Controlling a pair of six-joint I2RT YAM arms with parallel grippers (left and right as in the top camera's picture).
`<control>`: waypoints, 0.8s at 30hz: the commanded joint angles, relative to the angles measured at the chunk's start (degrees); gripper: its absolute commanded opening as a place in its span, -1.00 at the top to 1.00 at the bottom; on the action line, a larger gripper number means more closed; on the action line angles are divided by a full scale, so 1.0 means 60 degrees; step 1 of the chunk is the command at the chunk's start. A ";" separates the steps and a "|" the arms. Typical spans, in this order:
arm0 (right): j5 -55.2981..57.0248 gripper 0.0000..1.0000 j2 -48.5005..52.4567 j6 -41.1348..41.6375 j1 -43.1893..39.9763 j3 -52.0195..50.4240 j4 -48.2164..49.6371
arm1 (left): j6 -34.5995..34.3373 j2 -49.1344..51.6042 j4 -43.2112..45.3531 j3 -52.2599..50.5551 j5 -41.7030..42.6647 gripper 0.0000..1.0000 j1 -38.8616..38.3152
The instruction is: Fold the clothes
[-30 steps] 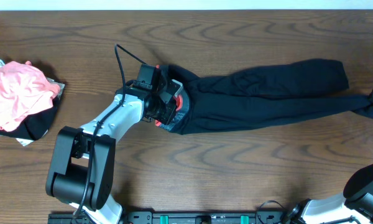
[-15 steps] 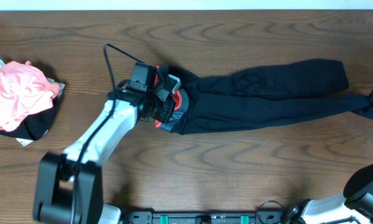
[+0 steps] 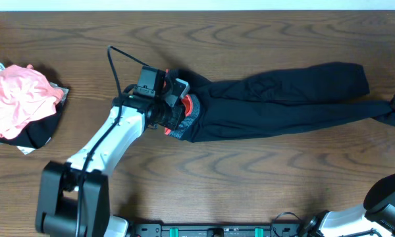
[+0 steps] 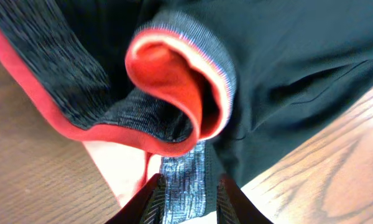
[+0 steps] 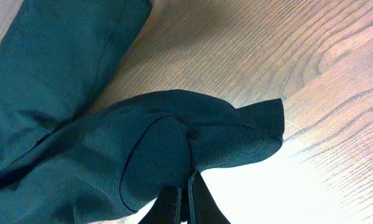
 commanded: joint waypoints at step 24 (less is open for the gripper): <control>0.0000 0.96 -0.0036 0.0018 -0.0047 0.0022 -0.0026 | 0.0197 0.1792 0.1355 -0.0106 0.0066 -0.10 -0.0015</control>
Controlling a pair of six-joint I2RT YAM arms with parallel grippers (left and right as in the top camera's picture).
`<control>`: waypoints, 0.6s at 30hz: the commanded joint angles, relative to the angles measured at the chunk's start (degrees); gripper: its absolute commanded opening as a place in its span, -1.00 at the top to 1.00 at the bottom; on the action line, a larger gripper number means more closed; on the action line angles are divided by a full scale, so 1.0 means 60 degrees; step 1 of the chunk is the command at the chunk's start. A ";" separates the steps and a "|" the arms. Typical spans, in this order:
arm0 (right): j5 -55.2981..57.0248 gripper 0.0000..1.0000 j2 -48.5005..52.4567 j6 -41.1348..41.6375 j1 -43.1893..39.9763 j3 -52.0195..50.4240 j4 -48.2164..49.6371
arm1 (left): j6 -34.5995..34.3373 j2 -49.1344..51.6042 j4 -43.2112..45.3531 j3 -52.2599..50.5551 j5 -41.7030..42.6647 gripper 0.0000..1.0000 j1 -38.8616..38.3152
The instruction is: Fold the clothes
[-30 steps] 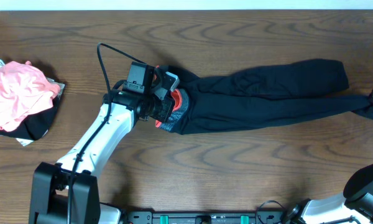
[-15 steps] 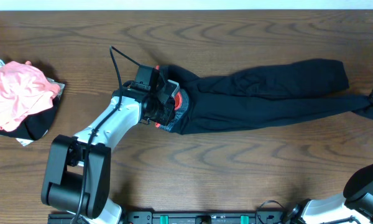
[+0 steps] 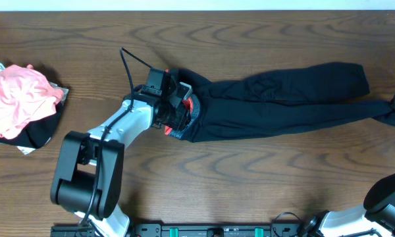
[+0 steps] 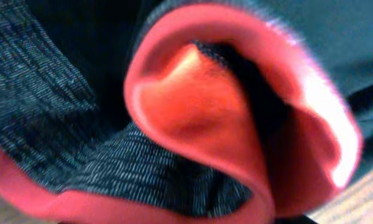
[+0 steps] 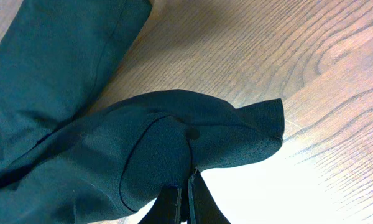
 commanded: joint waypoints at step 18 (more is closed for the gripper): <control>0.0044 0.93 -0.0036 0.0011 -0.0047 -0.0022 -0.0004 | -0.0157 -0.1126 -0.1588 -0.0091 0.2087 0.88 -0.0015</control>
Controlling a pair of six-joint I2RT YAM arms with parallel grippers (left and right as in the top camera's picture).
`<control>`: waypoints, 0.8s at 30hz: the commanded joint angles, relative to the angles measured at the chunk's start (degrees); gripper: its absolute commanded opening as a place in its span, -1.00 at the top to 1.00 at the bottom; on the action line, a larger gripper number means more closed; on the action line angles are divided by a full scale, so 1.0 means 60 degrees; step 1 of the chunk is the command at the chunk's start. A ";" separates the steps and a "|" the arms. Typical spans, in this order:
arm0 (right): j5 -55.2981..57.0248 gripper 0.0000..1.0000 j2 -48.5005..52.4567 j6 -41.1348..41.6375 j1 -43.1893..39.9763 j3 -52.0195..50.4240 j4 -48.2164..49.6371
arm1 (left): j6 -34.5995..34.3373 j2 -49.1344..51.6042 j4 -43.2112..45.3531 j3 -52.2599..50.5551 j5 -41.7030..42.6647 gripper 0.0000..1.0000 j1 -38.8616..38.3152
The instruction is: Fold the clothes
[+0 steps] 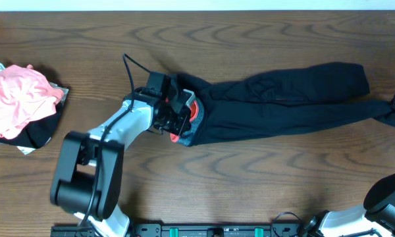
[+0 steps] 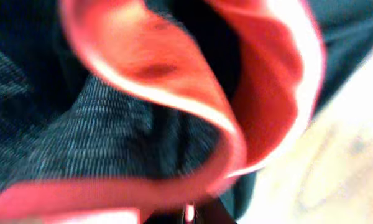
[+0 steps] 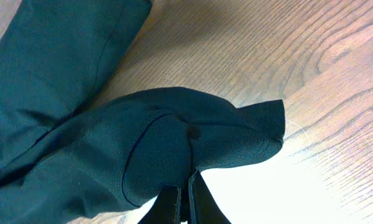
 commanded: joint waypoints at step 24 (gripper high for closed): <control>0.0860 0.87 -0.0036 0.0022 -0.0149 -0.1530 0.0430 | -0.1275 -0.4550 -0.1504 -0.0040 -0.3945 0.80 0.0233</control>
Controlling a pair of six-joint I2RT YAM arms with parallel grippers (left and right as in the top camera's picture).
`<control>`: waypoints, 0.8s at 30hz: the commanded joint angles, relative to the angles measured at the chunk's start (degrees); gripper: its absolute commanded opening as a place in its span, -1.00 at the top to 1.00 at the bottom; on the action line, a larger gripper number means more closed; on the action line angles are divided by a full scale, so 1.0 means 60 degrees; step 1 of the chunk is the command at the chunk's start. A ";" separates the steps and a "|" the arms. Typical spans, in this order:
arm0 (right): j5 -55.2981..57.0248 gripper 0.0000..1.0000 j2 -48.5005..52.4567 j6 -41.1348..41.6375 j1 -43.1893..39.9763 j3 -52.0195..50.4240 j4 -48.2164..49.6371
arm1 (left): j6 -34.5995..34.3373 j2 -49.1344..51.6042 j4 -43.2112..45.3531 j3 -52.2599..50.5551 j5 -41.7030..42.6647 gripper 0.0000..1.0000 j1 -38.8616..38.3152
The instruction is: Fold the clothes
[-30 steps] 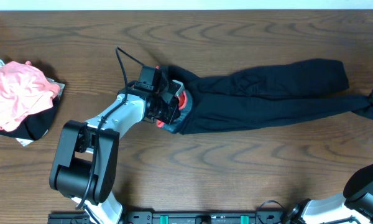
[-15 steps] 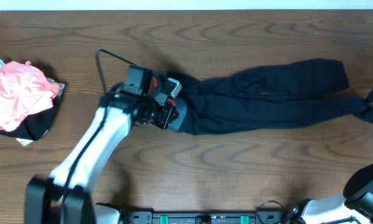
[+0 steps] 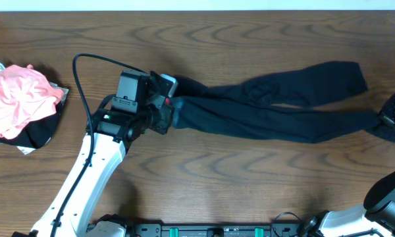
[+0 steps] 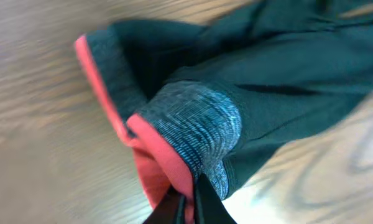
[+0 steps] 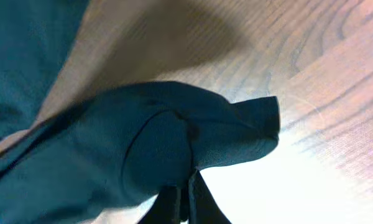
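Black leggings (image 3: 270, 108) with a grey, red-lined waistband (image 4: 186, 127) lie stretched across the table, both legs running to the right. My left gripper (image 3: 163, 113) is shut on the waistband's red edge (image 4: 158, 162) at the left end of the garment. My right gripper is shut on a leg cuff (image 5: 193, 140) at the far right, the cuff held just above the wood.
A pile of pink and black clothes (image 3: 20, 102) sits at the table's left edge. Bare wooden table (image 3: 217, 178) runs along the front and back of the leggings.
My left gripper moved left and slightly back with the waistband, drawing the leggings out flatter. The right gripper shifted slightly with the cuff; the lower leg now angles down to the right.
At first my left gripper held the bunched waistband near the table's middle-left while my right held a leg cuff at the far right. The left wrist then sat close over the red lining. Now the waistband is pulled leftward and the garment lies straighter.
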 commanded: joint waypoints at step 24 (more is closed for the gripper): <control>0.1271 0.77 -0.0044 0.0576 -0.0437 -0.1337 -0.0080 | -0.1599 -0.0055 -0.0973 -0.0029 -0.0058 0.66 0.0084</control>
